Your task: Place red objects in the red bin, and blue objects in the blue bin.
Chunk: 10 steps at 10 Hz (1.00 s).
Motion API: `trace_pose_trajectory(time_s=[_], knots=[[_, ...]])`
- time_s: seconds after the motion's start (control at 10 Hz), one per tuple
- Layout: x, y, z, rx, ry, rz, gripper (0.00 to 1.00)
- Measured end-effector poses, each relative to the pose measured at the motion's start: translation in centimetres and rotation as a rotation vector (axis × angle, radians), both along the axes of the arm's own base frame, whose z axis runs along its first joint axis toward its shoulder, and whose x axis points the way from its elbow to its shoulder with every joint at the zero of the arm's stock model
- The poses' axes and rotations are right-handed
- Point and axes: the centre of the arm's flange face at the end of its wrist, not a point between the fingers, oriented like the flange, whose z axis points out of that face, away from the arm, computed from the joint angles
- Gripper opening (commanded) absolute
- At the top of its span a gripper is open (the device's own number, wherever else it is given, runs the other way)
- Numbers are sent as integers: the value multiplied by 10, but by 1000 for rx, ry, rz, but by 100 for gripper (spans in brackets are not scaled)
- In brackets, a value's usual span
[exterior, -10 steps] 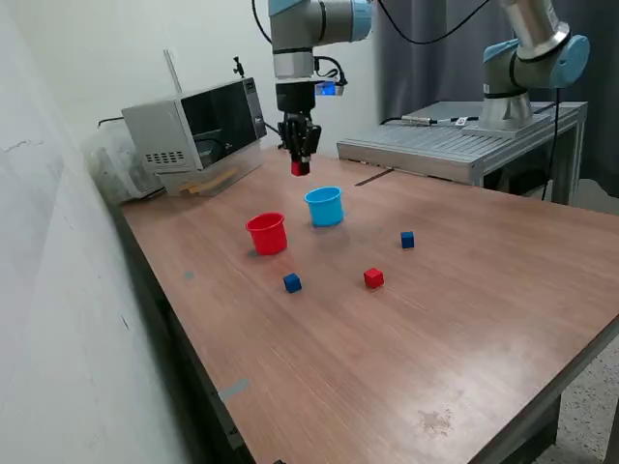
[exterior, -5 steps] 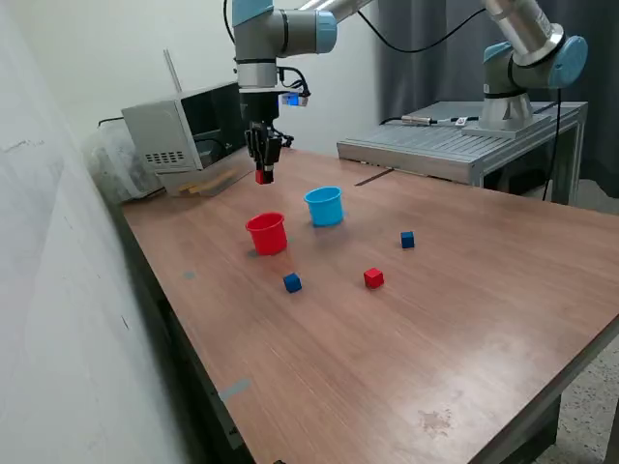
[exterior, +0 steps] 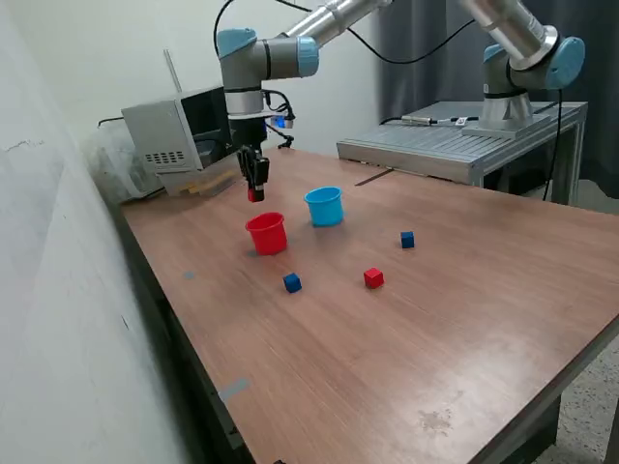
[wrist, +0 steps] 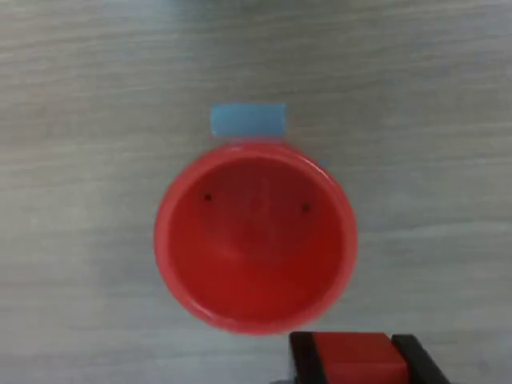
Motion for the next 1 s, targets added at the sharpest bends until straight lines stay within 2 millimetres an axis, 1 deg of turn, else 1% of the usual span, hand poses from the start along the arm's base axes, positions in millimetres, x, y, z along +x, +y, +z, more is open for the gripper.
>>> trace_pose_trajectory(time_s=[0.2,0.3,0.6,0.7,1.0], knots=[[0,15,-19,-6,-23,-14,0],[1,22,-26,-8,-31,-19,0],[4,35,-36,-12,-46,-27,0],[6,35,-40,-13,-53,-26,100],[10,27,-50,-15,-74,-15,100]])
